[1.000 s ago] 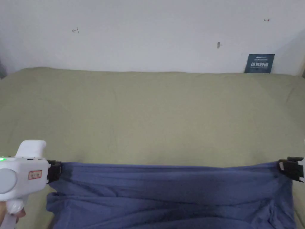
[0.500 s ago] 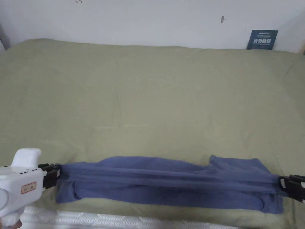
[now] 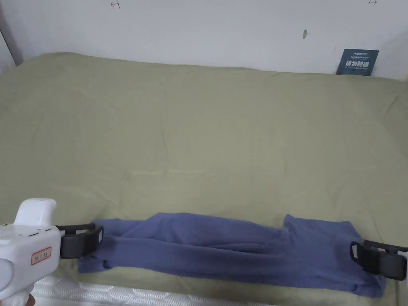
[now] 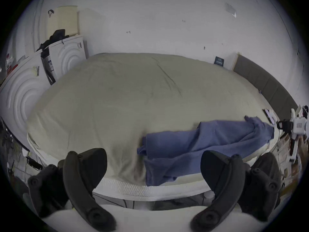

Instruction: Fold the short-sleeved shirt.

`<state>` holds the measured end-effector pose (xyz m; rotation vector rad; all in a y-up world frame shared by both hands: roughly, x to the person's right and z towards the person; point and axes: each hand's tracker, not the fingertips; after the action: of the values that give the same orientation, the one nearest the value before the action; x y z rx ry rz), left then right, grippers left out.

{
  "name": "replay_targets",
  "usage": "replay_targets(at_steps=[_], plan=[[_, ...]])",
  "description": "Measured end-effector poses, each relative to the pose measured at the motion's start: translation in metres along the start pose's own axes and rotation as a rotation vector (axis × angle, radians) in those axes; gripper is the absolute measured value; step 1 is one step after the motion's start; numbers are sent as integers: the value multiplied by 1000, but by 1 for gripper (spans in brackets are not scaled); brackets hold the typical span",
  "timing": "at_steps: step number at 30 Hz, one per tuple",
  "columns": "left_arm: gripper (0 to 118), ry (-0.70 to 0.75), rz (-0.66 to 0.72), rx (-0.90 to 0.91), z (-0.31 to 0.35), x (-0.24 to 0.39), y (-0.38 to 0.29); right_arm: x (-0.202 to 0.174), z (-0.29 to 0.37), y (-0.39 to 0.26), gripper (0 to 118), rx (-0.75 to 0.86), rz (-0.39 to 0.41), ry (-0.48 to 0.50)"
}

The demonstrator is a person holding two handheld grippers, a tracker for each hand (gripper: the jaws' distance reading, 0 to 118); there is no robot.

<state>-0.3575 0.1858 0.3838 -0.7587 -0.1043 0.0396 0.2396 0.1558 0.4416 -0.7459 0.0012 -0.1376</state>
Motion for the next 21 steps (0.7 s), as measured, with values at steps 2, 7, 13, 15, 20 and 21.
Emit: replay_targets(at_steps=[2, 7, 13, 15, 20, 21], plan=[[75, -2, 24, 41, 11, 5, 5, -26, 11, 17, 104, 24, 9, 14], [0, -57, 59, 4, 1, -14, 3, -71, 33, 19, 0, 207, 13, -45], [0, -164, 261, -150, -15, -52, 13, -100, 40, 5, 0, 280, 99, -78], [0, -206, 299, -210, -26, -65, 17, -109, 45, 2, 0, 277, 114, -74], [0, -355, 416, -349, -62, -104, 24, -119, 46, -1, 0, 266, 120, -70], [0, -365, 431, -358, -69, -109, 25, -115, 44, 1, 0, 261, 110, -69]])
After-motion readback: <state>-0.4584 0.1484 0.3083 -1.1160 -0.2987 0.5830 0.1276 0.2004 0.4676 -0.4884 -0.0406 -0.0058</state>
